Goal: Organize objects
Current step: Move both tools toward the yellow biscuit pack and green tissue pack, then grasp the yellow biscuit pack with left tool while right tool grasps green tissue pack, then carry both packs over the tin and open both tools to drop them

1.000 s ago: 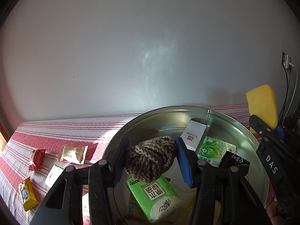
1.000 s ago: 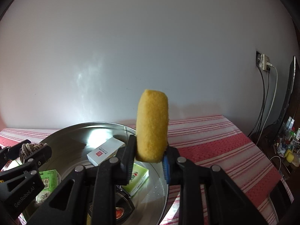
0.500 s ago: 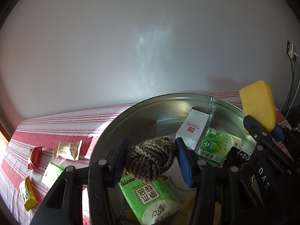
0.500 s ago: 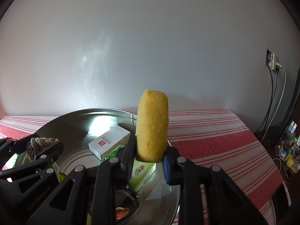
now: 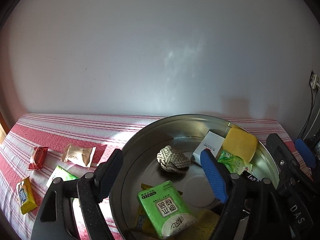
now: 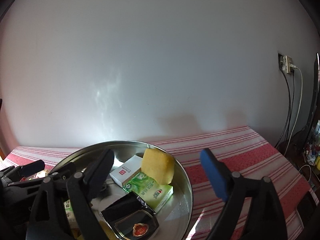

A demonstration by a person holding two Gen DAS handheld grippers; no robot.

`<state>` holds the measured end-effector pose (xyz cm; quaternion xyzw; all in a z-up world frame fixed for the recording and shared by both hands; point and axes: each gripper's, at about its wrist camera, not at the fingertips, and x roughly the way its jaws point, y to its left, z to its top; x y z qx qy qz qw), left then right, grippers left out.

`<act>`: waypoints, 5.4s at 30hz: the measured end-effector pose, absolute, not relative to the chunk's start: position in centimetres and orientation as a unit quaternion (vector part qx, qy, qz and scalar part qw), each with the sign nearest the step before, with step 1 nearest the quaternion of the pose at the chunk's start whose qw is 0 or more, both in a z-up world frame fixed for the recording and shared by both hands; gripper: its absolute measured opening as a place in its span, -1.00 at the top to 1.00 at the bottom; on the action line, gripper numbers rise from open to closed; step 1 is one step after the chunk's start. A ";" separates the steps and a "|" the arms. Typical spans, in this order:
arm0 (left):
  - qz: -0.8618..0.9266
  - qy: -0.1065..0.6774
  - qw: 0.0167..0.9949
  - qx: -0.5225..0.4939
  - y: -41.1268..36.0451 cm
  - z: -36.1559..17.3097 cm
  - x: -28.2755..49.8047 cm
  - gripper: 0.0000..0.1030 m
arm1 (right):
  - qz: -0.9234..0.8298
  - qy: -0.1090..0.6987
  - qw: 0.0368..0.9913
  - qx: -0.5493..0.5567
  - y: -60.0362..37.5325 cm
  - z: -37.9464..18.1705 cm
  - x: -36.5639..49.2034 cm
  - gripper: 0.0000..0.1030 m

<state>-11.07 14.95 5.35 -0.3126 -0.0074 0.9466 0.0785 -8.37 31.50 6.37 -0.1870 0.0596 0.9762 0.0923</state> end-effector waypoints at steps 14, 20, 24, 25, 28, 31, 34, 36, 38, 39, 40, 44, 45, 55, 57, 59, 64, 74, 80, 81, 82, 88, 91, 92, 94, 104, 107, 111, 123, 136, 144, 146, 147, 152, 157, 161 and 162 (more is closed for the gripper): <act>0.970 0.049 0.017 -0.236 9.8 4.3 -6.7 -0.64 | 0.976 0.129 0.078 -0.156 30.7 6.1 -5.9 -0.99; 0.973 0.053 -0.006 -0.223 5.7 3.6 -5.5 -0.64 | 0.979 0.097 0.096 -0.155 28.4 5.4 -5.1 -0.99; 0.972 0.050 -0.025 -0.226 3.6 3.0 -5.4 -0.64 | 0.978 0.114 0.108 -0.138 27.3 5.5 -3.1 -0.99; 0.972 0.048 -0.028 -0.228 3.1 2.8 -5.4 -0.64 | 0.977 0.117 0.110 -0.138 27.0 5.5 -2.7 -0.99; 0.971 0.048 -0.038 -0.233 1.9 2.4 -5.4 -0.64 | 0.976 0.124 0.111 -0.138 25.8 5.3 -1.8 -0.99; 0.968 0.049 -0.046 -0.241 0.6 1.8 -5.3 -0.64 | 0.978 0.109 0.111 -0.140 24.3 5.2 -1.4 -0.99; 0.966 0.049 -0.054 -0.248 -0.7 1.3 -5.0 -0.64 | 0.980 0.089 0.109 -0.139 22.6 5.1 -1.3 -0.99; 0.964 0.048 -0.058 -0.254 -1.5 1.0 -4.9 -0.64 | 0.981 0.086 0.103 -0.142 21.7 5.0 -1.2 -0.99; 0.963 0.036 -0.057 -0.260 -2.5 1.1 -4.8 -0.64 | 0.981 0.083 0.097 -0.143 20.8 4.9 -1.3 -0.99; 0.963 0.033 -0.059 -0.261 -2.8 1.1 -4.8 -0.64 | 0.982 0.081 0.094 -0.144 20.3 4.9 -1.3 -0.99; 0.963 0.035 -0.061 -0.261 -3.0 1.0 -4.8 -0.64 | 0.982 0.079 0.091 -0.144 19.8 4.8 -1.3 -0.99; 0.960 0.035 -0.068 -0.268 -3.9 0.8 -4.8 -0.64 | 0.983 0.072 0.076 -0.151 17.8 4.6 -1.7 -0.99; 0.959 0.034 -0.069 -0.272 -4.2 0.8 -4.9 -0.64 | 0.983 0.069 0.074 -0.152 17.3 4.6 -1.7 -0.99; 0.939 0.016 -0.094 -0.331 -7.9 -0.5 -6.6 -0.64 | 0.982 0.073 0.024 -0.174 12.6 4.1 -2.9 -0.99; 0.933 0.017 -0.101 -0.346 -8.6 -0.8 -7.1 -0.64 | 0.981 0.072 0.013 -0.181 11.7 4.0 -3.3 -0.99; 0.925 0.002 -0.102 -0.367 -9.7 -1.4 -7.7 -0.64 | 0.979 0.072 0.005 -0.189 11.0 3.9 -3.7 -0.99; 0.904 -0.064 -0.087 -0.414 -13.2 -2.8 -8.9 -0.64 | 0.973 0.060 -0.012 -0.223 8.9 2.9 -5.3 -0.99; 0.895 -0.047 -0.087 -0.436 -14.6 -3.5 -10.2 -0.64 | 0.951 0.059 -0.027 -0.303 5.3 1.1 -9.3 -0.99; 0.899 -0.043 -0.077 -0.430 -15.3 -3.3 -10.2 -0.31 | 0.937 0.060 -0.010 -0.343 4.2 0.1 -12.0 -0.98; 0.900 -0.044 -0.077 -0.427 -15.4 -3.2 -10.2 -0.21 | 0.935 0.062 -0.008 -0.350 4.0 0.0 -12.5 -0.98; 0.900 -0.044 -0.078 -0.426 -15.5 -3.2 -10.2 -0.09 | 0.931 0.062 -0.007 -0.359 3.9 -0.2 -13.0 -0.98; 0.902 -0.036 -0.069 -0.425 -15.1 -3.1 -10.2 -0.03 | 0.915 0.029 0.006 -0.403 1.9 -1.6 -15.9 -0.98; 0.902 -0.035 -0.068 -0.425 -15.2 -3.1 -10.1 -0.02 | 0.907 0.012 0.011 -0.420 1.2 -2.2 -16.9 -0.84; 0.902 -0.034 -0.069 -0.425 -15.1 -3.0 -10.1 -0.02 | 0.903 0.008 0.010 -0.429 1.0 -2.4 -17.1 -0.78; 0.902 -0.032 -0.071 -0.424 -14.9 -2.9 -10.1 -0.02 | 0.895 0.005 0.007 -0.447 0.9 -3.0 -17.6 -0.54; 0.919 -0.028 -0.085 -0.384 -15.2 -1.9 -9.6 -0.02 | 0.906 0.014 -0.008 -0.424 1.6 -2.0 -15.7 -0.49; 0.925 -0.023 -0.089 -0.368 -15.0 -1.4 -9.2 -0.02 | 0.916 0.016 -0.004 -0.400 2.0 -1.1 -14.2 -0.49; 0.930 -0.021 -0.093 -0.356 -14.8 -1.0 -8.9 -0.02 | 0.929 0.012 0.000 -0.370 2.3 0.0 -12.3 -0.49; 0.943 -0.015 -0.110 -0.314 -14.5 -0.1 -7.8 -0.02 | 0.962 0.001 -0.001 -0.272 4.2 3.1 -7.2 -0.49; 0.954 0.021 -0.126 -0.271 -11.6 0.9 -5.4 -0.03 | 0.980 -0.017 -0.006 -0.197 5.6 4.7 -3.3 -0.49; 0.955 0.017 -0.105 -0.277 -9.2 1.1 -4.4 -0.03 | 0.988 -0.037 -0.007 -0.151 6.8 5.7 -0.6 -0.49; 0.956 0.018 -0.099 -0.275 -8.5 1.4 -4.2 -0.03 | 0.989 -0.039 -0.004 -0.143 7.2 5.9 -0.2 -0.49; 0.957 0.020 -0.097 -0.273 -8.0 1.6 -4.0 -0.03 | 0.989 -0.039 -0.003 -0.139 7.5 6.0 0.0 -0.49; 0.960 0.021 -0.079 -0.267 -6.4 2.5 -3.5 -0.03 | 0.992 -0.045 0.010 -0.116 8.7 6.5 1.2 -0.49; 0.963 0.026 -0.066 -0.260 -4.7 3.4 -3.1 -0.03 | 0.994 -0.052 0.031 -0.089 10.1 7.2 2.3 -0.49; 0.965 0.027 -0.053 -0.254 -3.4 4.1 -2.8 -0.03 | 0.995 -0.045 0.046 -0.080 11.8 7.6 2.9 -0.49; 0.966 0.028 -0.050 -0.252 -3.1 4.2 -2.7 -0.03 | 0.995 -0.043 0.051 -0.079 12.2 7.7 2.9 -0.49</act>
